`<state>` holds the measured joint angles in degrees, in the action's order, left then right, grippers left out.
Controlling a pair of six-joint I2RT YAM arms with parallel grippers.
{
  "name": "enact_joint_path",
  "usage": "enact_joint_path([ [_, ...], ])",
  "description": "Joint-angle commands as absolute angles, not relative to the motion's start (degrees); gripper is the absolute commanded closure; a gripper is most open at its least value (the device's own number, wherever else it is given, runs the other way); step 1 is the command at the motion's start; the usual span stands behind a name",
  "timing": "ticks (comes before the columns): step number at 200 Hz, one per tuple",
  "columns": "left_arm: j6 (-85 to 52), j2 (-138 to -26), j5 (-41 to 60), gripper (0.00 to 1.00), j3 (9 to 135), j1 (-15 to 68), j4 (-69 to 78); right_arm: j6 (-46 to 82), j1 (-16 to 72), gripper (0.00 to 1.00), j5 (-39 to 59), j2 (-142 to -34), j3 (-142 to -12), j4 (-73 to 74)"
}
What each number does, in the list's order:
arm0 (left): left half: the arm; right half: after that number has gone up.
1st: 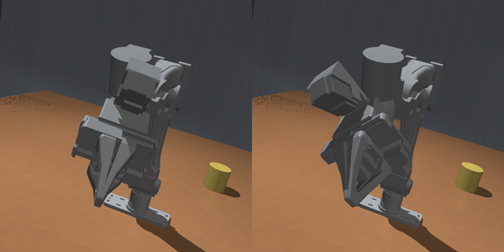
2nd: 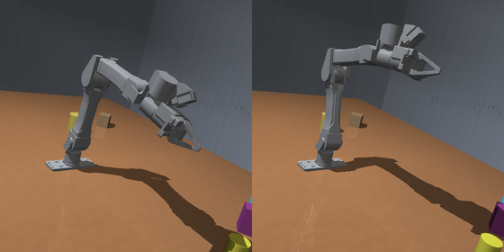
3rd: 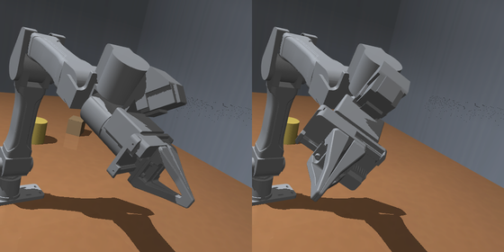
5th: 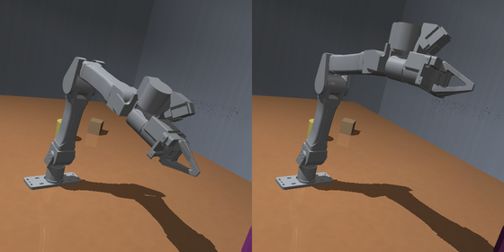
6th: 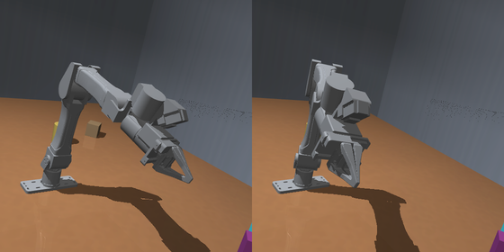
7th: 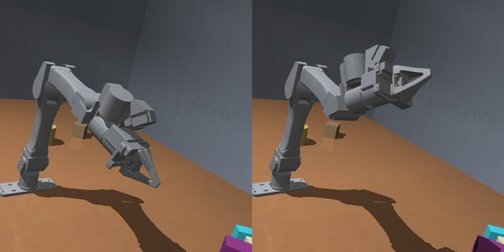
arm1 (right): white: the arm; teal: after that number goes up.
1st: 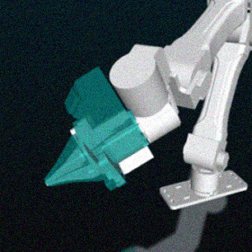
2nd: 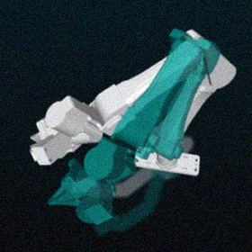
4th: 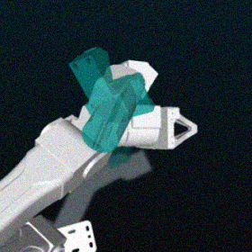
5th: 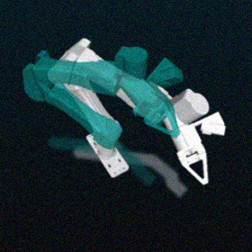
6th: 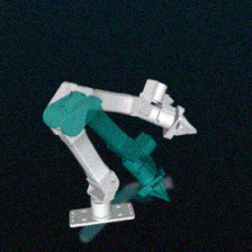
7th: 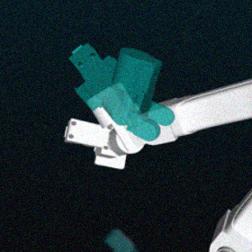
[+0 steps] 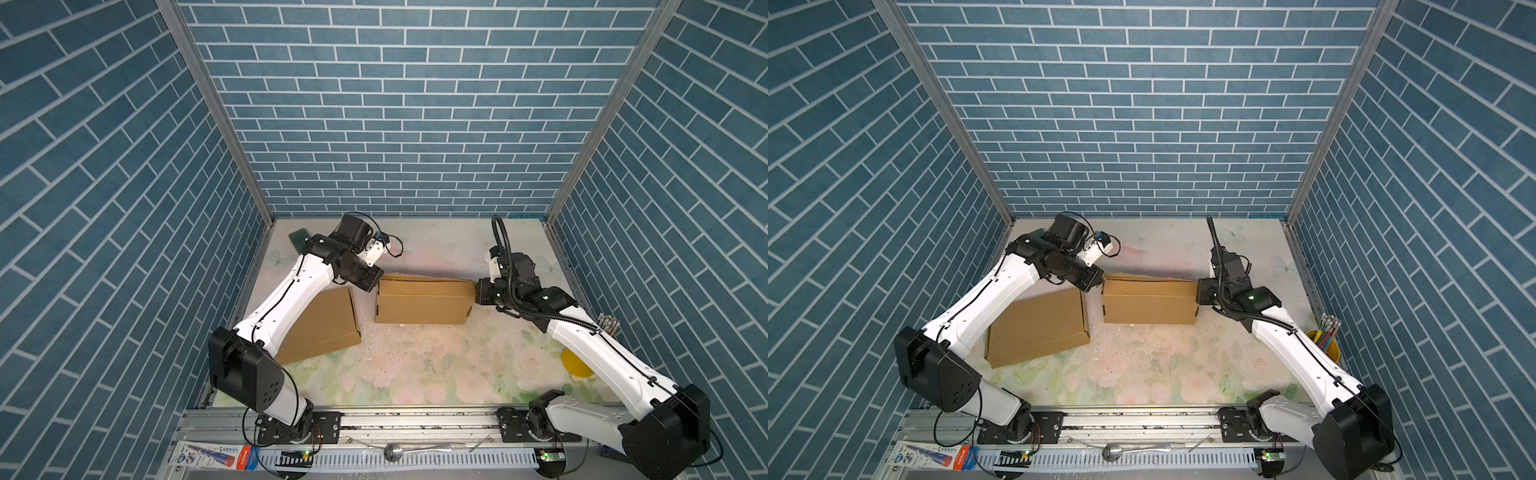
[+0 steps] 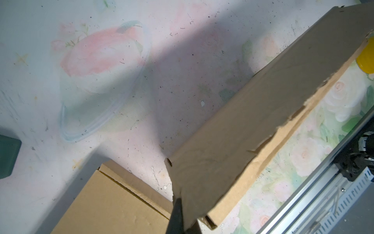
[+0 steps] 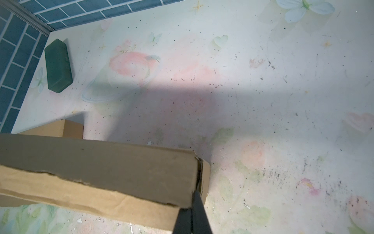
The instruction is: Fold the paper box
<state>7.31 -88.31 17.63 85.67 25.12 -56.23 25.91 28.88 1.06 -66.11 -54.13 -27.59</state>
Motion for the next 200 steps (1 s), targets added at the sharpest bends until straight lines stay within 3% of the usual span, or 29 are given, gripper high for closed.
enact_joint_path([
  [1,4.7,-88.3,20.4,0.88,84.9,24.9,-56.6,28.8,29.7,1.00,1.0,-66.8,-51.2,-32.4],
  [28,6.5,-87.4,16.7,0.82,85.7,24.5,-58.5,28.3,29.7,1.00,0.1,-66.8,-51.3,-32.7],
  [73,8.1,-87.3,16.3,0.81,86.6,24.3,-59.3,27.9,29.7,1.00,0.5,-67.7,-52.1,-33.0],
  [128,8.0,-88.0,17.4,0.97,87.1,24.2,-57.9,28.1,29.8,1.00,0.5,-67.5,-52.1,-33.2],
  [200,5.2,-88.8,23.5,0.98,89.3,23.0,-59.6,28.7,30.8,1.00,-1.7,-66.6,-50.7,-32.3],
])
